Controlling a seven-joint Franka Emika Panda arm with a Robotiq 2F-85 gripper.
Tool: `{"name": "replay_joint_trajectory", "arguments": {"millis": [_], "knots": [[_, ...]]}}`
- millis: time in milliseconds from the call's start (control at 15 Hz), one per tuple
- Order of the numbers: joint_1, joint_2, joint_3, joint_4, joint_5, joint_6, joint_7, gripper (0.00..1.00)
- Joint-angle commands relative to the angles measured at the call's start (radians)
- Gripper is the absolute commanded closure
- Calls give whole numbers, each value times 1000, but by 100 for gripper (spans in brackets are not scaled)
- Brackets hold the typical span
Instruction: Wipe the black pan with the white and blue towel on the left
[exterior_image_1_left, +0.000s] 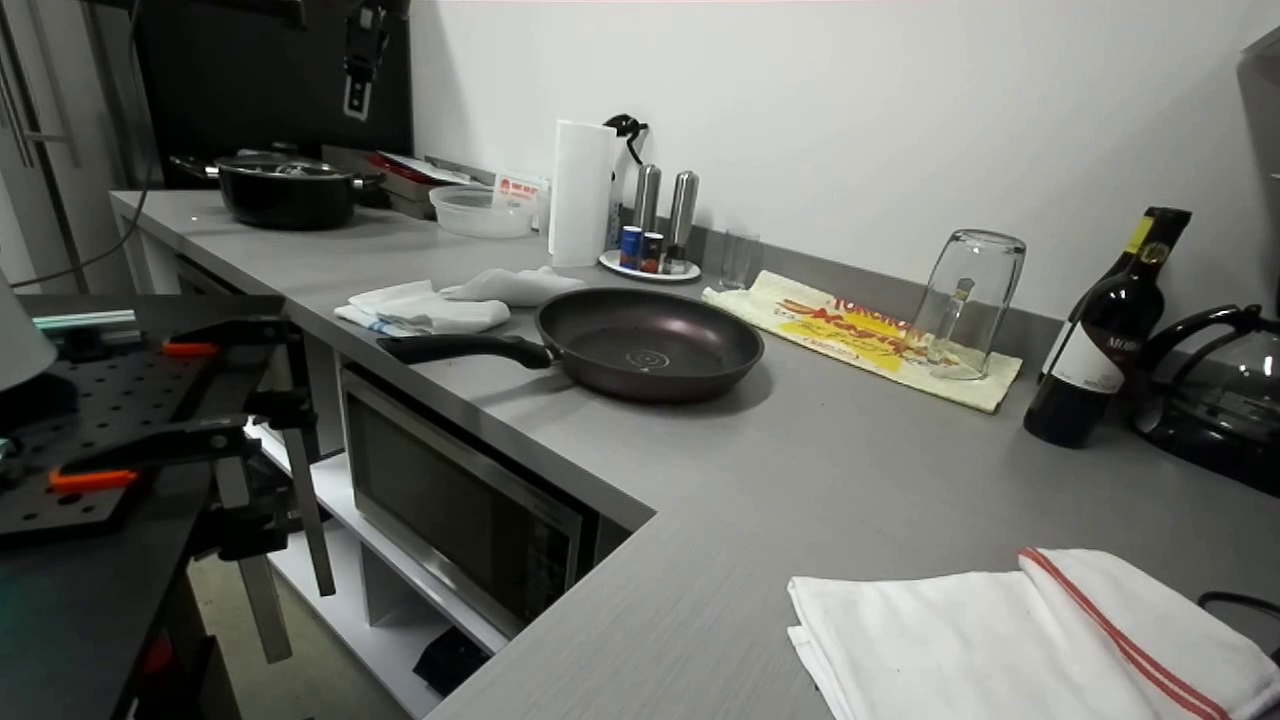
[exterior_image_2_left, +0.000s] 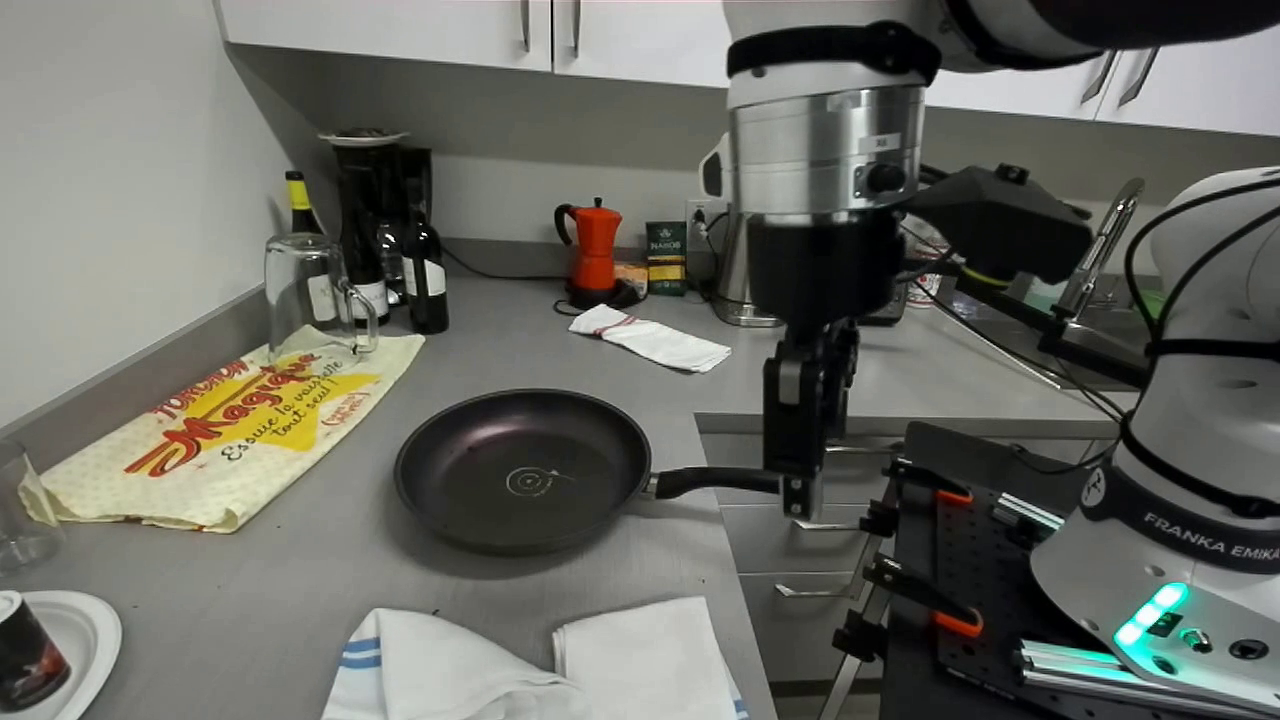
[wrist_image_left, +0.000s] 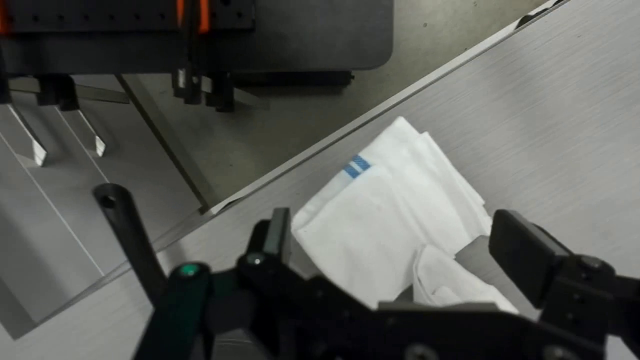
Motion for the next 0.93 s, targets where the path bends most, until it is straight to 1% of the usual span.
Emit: {"name": "replay_joint_trajectory", "arguments": {"millis": [0, 133, 200, 267, 333, 400, 533, 667, 867], "knots": [[-73, -252, -21, -164, -43, -70, 6, 0], [-117, -361, -57, -232, -70, -124, -42, 0], [-141, -395, -82, -212, -86, -179, -77, 0], [-162, -403, -105, -173, -98, -222, -114, 0], [-161, -452, -145, -181, -87, -254, -188, 0], [-170, -361, -79, -178, -73, -191, -110, 0], [-187, -422, -117, -176, -72, -231, -174, 0], [-188, -446, -122, -179, -71, -240, -183, 0], [-186, -446, -121, -180, -71, -240, -183, 0]]}}
